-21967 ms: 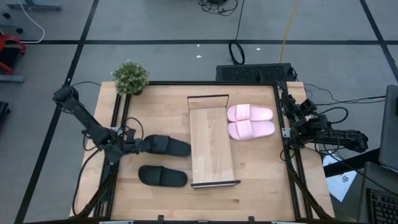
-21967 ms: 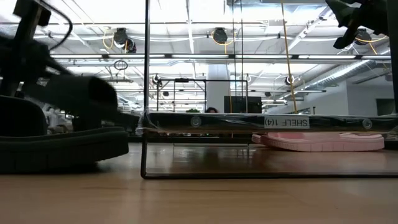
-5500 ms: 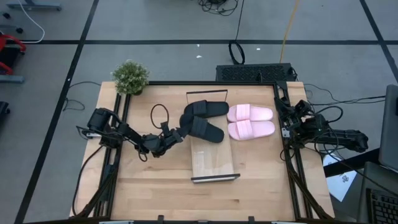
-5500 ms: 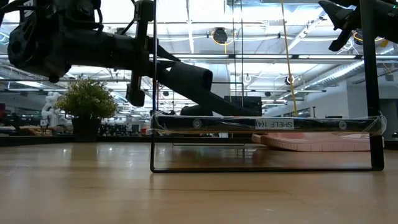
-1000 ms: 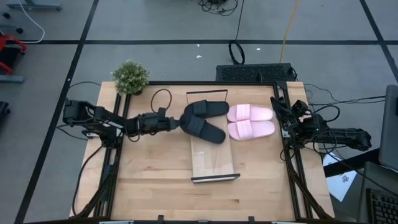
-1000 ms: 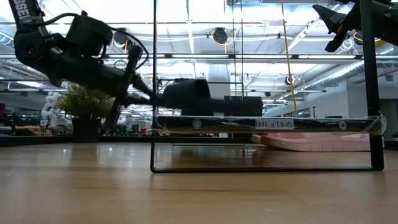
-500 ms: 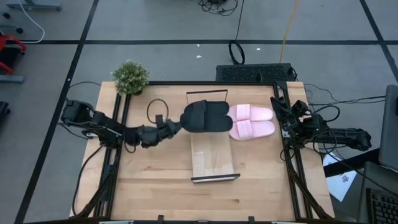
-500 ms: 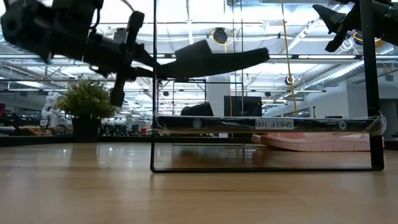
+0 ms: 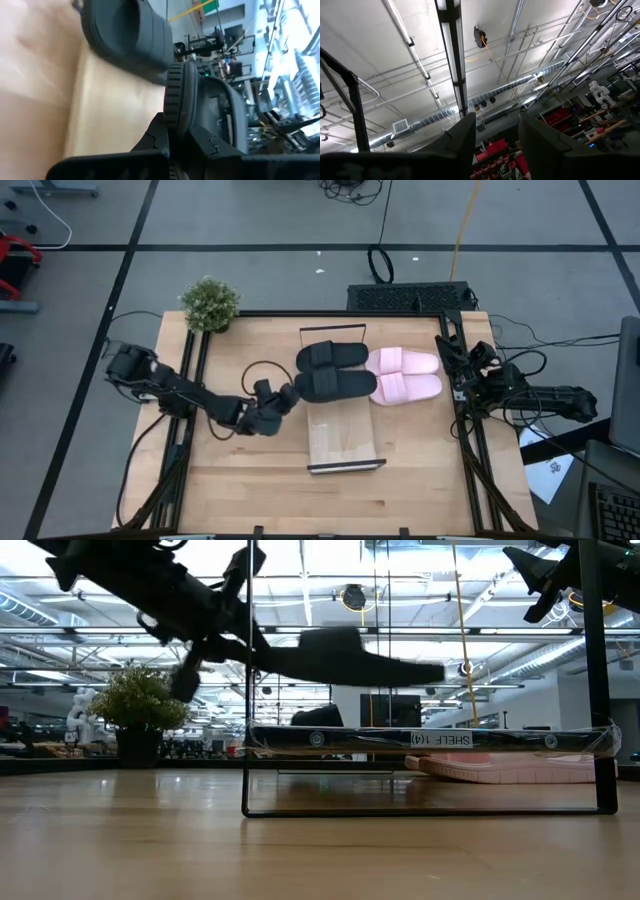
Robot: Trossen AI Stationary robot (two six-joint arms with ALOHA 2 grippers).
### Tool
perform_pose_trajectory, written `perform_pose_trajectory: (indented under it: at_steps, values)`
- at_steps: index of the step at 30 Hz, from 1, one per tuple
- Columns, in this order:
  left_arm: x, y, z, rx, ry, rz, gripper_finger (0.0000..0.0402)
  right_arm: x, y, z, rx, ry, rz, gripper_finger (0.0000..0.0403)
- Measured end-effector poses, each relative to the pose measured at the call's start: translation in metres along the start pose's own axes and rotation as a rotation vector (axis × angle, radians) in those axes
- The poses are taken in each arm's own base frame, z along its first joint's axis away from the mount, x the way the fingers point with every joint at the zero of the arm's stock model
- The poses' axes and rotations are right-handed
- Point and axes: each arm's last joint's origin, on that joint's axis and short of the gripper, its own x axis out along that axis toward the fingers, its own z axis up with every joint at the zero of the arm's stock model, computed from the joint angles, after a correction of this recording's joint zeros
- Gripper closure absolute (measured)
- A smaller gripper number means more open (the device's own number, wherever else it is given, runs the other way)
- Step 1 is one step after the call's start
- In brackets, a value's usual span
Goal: Pick and place slides into the shelf
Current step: Put the black slide on the shelf
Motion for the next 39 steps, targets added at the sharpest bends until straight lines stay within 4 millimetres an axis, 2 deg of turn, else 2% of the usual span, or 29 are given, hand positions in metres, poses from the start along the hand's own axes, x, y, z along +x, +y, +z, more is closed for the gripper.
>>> perform_pose_trajectory:
  at_steps: [5,11,26,39]
  values:
    - [0.012,0.015,-0.025,-0.072,-0.057,0.007,0.0392,0.000,0.000,0.000,0.002,0.003,0.002,0.0266]
    - [0.021,0.023,-0.038,-0.101,-0.103,0.000,0.0392,0.000,0.000,0.000,0.003,0.004,0.002,0.0266]
    - [0.029,0.040,-0.029,-0.087,-0.140,0.109,0.0392,0.000,0.000,-0.001,-0.001,0.009,0.000,0.0266]
    - [0.047,0.041,-0.014,-0.069,-0.141,0.182,0.0392,0.000,0.000,-0.001,-0.021,0.008,-0.001,0.0266]
